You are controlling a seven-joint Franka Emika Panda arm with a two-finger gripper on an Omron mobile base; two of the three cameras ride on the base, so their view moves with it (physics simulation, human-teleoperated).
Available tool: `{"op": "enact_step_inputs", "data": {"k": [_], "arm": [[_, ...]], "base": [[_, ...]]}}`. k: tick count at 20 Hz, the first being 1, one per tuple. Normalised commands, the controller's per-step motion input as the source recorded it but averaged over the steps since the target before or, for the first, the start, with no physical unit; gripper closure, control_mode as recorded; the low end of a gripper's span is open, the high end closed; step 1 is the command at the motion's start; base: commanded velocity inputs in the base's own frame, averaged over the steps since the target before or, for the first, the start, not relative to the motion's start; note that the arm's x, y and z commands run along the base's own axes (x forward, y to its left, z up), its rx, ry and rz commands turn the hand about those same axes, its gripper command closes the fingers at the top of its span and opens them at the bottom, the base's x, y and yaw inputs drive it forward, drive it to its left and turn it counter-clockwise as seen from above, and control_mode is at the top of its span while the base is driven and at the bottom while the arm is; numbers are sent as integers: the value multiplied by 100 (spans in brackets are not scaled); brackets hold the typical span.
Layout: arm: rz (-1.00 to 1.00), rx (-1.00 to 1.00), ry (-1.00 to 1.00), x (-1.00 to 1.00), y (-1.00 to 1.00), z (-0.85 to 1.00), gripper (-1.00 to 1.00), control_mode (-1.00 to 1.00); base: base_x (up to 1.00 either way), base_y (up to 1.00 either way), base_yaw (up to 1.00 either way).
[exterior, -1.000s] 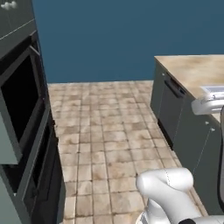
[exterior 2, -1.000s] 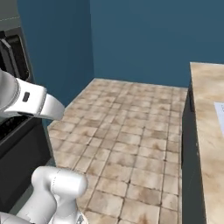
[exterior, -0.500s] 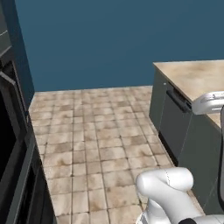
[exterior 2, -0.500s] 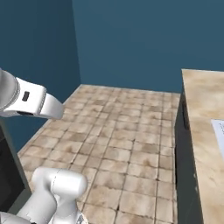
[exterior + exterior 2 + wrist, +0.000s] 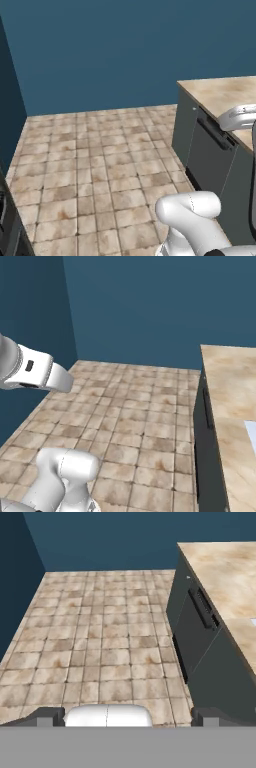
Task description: Pick up the bar soap and sponge from the sink, and place them back in the cabinet, and close the cabinet doors.
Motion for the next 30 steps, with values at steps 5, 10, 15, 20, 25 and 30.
{"op": "enact_step_inputs", "data": {"k": [5,10,15,20,25,30], "arm": [[0,0,0,0,0,0,-100,100],[0,0,0,0,0,0,-100,100],[0,0,0,0,0,0,-100,100],[0,0,0,0,0,0,-100,100],[0,0,0,0,0,0,-100,100],[0,0,0,0,0,0,-100,100]], "base": [[79,0,-19],[53,0,-42],[36,0,-52],[7,0,-51],[1,0,-52],[3,0,-55]]}}
